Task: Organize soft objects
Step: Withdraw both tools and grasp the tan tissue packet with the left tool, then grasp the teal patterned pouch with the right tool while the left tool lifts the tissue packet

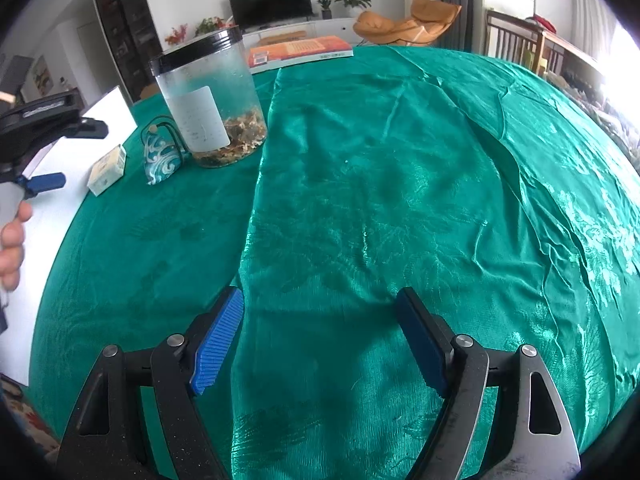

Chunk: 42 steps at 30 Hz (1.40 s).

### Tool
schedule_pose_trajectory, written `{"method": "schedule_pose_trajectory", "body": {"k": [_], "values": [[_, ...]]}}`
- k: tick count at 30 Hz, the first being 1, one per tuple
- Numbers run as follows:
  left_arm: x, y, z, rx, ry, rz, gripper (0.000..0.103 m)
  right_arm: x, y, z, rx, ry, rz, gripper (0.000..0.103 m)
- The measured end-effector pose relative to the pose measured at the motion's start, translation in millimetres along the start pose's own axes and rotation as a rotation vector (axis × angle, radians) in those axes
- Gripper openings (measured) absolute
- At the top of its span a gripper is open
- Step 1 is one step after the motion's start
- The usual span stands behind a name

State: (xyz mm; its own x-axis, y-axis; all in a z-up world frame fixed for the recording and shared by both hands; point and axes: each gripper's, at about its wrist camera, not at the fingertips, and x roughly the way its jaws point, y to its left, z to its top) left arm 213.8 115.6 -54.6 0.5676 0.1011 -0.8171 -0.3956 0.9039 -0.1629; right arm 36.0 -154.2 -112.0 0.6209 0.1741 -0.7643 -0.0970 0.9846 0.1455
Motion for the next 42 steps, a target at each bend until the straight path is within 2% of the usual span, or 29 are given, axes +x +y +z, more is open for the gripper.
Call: {"method": "schedule_pose_trajectory", "body": {"k": [3,6,9,11,12,14,17,19,22,23,25,30,33,35,38,40,42], "values": [[27.9,2.7,7.2,-0.052,0.011,0.066,0.099,-0.4,-0.1,-0.2,0.000,-0.001,0.008,0.082],[54.0,10.2,9.8,-0.112,0.062,0.088,0.098,-0.6,-0.5,-0.4,0.002,-0.002,0.013,0.082],[60.0,8.1,12.0,-0.087,0.023,0.092,0.098,-0.7,-1.2,-0.4,0.007,-0.004,0.019,0.082],[57.1,0.7,10.9,-0.001,-0.009,0.098,0.065,-0.7,-1.6,-0.2,0.010,-0.006,0.021,0.082],[56.3,-5.3,9.1,0.067,-0.016,0.100,0.052,-0.5,-1.9,-0.1,0.011,-0.006,0.022,0.082],[50.4,-13.2,0.4,0.140,-0.017,0.006,0.052,-0.5,-2.4,0.1,0.015,-0.008,0.025,0.082],[28.0,-26.7,-27.8,0.259,-0.018,-0.182,0.051,-0.6,-2.8,0.6,0.020,-0.010,0.027,0.082],[0.5,-30.7,-55.6,0.348,-0.017,-0.292,0.051,-0.6,-3.0,0.6,0.022,-0.011,0.029,0.082],[-43.8,-20.2,-97.2,0.431,0.057,-0.508,0.052,-1.7,-4.5,0.3,0.028,-0.014,0.028,0.081],[-57.9,-16.5,-108.0,0.472,0.051,-0.528,0.052,-2.2,-5.9,0.2,0.035,-0.016,0.029,0.081],[-73.3,-10.5,-116.8,0.520,0.024,-0.479,0.052,-3.2,-9.9,1.1,0.058,-0.023,0.026,0.081],[-59.0,16.5,-98.3,0.427,0.010,-0.340,0.052,-6.8,-18.6,2.7,0.109,-0.043,0.049,0.081],[-49.3,23.6,-103.2,0.431,0.018,-0.264,0.053,-12.0,-14.0,2.1,0.086,-0.062,0.074,0.081],[-47.2,27.4,-110.2,0.438,0.024,-0.254,0.055,-14.9,-6.9,1.8,0.054,-0.075,0.088,0.081],[-40.7,27.2,-117.2,0.473,0.032,-0.209,0.068,-13.9,3.9,2.7,0.015,-0.071,0.167,0.081],[-34.8,25.7,-122.3,0.494,0.032,-0.163,0.070,-8.7,14.3,7.0,0.007,-0.047,0.260,0.081],[-35.9,25.4,-125.2,0.502,0.005,-0.153,0.071,-0.8,32.3,16.5,-0.020,-0.021,0.314,0.081]]}}
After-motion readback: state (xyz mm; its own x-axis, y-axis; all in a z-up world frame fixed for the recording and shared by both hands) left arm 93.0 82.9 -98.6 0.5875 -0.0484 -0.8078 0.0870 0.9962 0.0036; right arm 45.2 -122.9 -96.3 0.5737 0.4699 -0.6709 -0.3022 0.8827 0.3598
